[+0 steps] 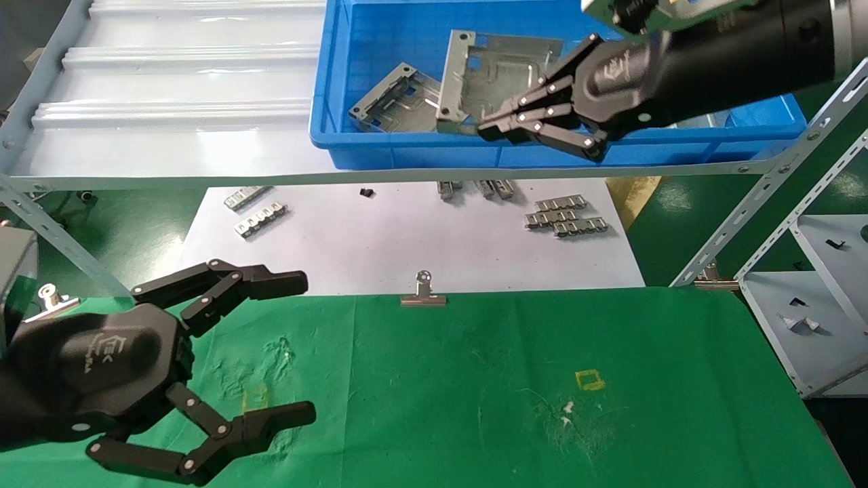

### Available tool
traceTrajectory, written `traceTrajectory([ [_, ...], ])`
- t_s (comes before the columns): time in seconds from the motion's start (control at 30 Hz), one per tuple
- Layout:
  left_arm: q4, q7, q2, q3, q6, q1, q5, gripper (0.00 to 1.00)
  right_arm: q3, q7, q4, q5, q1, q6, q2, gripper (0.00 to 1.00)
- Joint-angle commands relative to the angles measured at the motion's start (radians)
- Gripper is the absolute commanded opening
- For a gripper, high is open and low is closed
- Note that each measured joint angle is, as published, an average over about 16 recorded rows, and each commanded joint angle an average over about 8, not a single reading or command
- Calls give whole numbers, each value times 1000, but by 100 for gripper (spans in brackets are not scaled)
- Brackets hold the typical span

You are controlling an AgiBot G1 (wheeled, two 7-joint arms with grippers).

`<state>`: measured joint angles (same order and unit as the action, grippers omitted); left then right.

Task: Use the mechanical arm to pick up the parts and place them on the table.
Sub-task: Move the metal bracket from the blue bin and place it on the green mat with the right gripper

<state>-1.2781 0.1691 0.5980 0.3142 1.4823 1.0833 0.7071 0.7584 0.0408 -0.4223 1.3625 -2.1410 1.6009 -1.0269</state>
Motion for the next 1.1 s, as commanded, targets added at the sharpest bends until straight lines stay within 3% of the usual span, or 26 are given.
traceTrajectory([
  [0.03,0,0,0,0,0,0,0,100,34,10,-50,-8,9,17,19,0],
  [0.27,0,0,0,0,0,0,0,100,245,-123,-519,-299,66,3,294,0],
  [0.47,0,0,0,1,0,0,0,100,361,-166,-666,-376,96,-17,403,0],
  [0.77,0,0,0,1,0,0,-1,100,480,-72,-537,-288,269,-101,384,0],
  [1.1,0,-1,0,1,-1,0,-1,100,551,140,-204,-172,375,-149,233,0],
])
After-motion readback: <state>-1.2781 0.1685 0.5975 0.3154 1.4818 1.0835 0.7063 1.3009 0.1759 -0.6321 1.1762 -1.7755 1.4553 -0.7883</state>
